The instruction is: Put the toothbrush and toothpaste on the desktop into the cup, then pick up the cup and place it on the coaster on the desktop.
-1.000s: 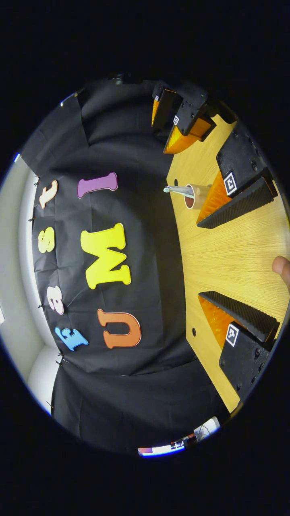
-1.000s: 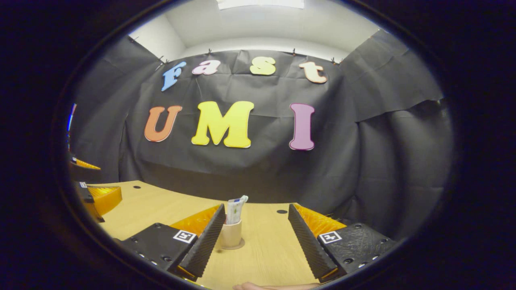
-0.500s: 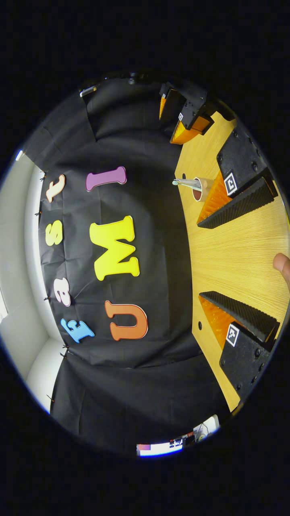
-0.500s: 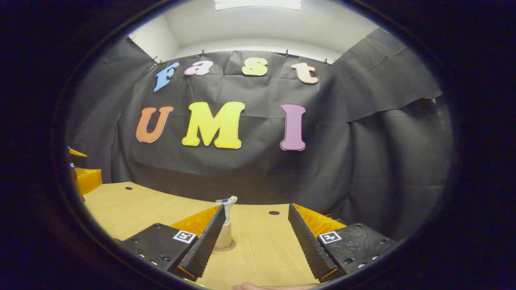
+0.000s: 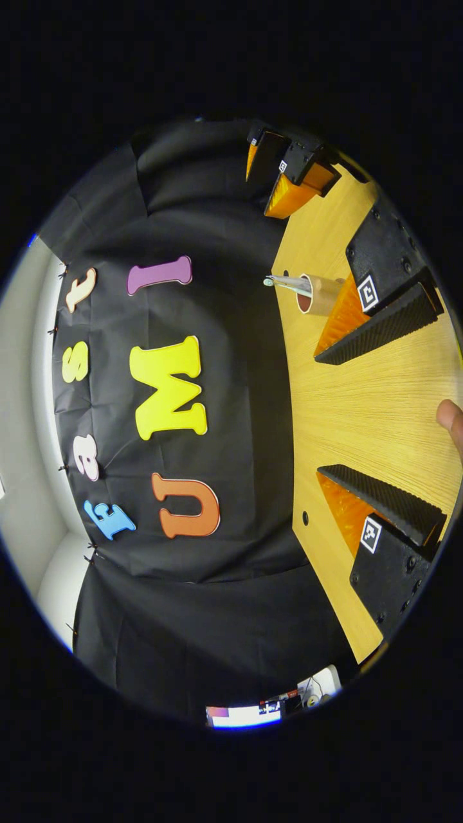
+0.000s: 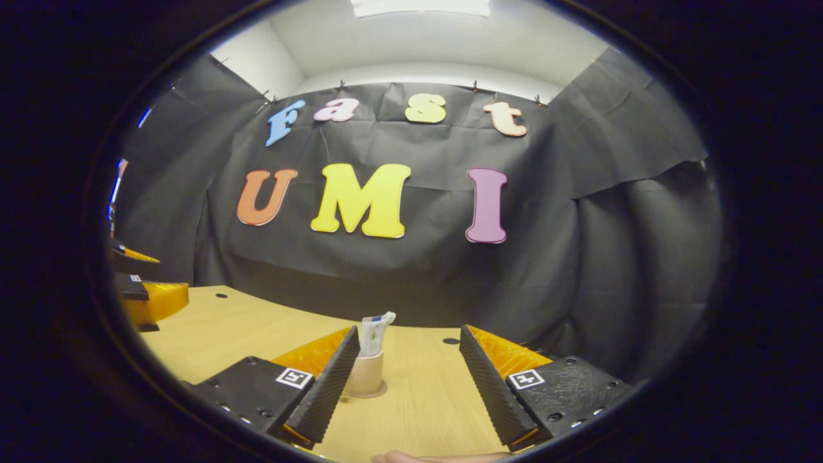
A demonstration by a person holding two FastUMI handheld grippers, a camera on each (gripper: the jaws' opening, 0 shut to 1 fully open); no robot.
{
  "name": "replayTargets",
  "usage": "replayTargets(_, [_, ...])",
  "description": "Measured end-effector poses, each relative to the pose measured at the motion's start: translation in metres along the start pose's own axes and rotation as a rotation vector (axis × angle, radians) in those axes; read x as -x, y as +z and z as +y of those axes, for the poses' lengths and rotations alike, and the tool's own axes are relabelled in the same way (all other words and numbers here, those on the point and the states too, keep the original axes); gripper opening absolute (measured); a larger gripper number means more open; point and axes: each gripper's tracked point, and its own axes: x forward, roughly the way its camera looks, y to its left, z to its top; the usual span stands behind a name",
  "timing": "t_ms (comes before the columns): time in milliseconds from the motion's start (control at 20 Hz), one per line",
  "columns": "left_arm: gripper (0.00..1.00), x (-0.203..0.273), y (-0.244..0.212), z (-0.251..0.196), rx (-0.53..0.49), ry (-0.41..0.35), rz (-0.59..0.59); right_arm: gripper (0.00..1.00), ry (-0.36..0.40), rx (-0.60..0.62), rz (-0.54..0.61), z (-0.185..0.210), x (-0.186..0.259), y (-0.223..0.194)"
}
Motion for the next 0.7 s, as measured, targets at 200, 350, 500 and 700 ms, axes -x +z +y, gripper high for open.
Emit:
replayTargets(200, [0.95, -0.005, -0.007, -0.004, 0.007, -0.009, 0.015, 0.93, 0.019, -0.020, 0.021, 0.001, -0.003, -0.005])
replayTargets(350, [0.99, -0.004, -0.009, -0.003, 0.004, -0.012, 0.018, 0.94, 0.016, -0.023, 0.036, -0.001, -0.007, -0.011])
replayTargets(500, [0.95, -0.006, -0.010, -0.004, 0.003, -0.015, 0.019, 0.95, 0.013, -0.018, 0.039, -0.003, -0.007, -0.012])
replayTargets(700, [0.99, -0.008, -0.013, -0.005, 0.008, -0.015, 0.019, 0.94, 0.007, -0.018, 0.038, -0.005, -0.008, -0.012])
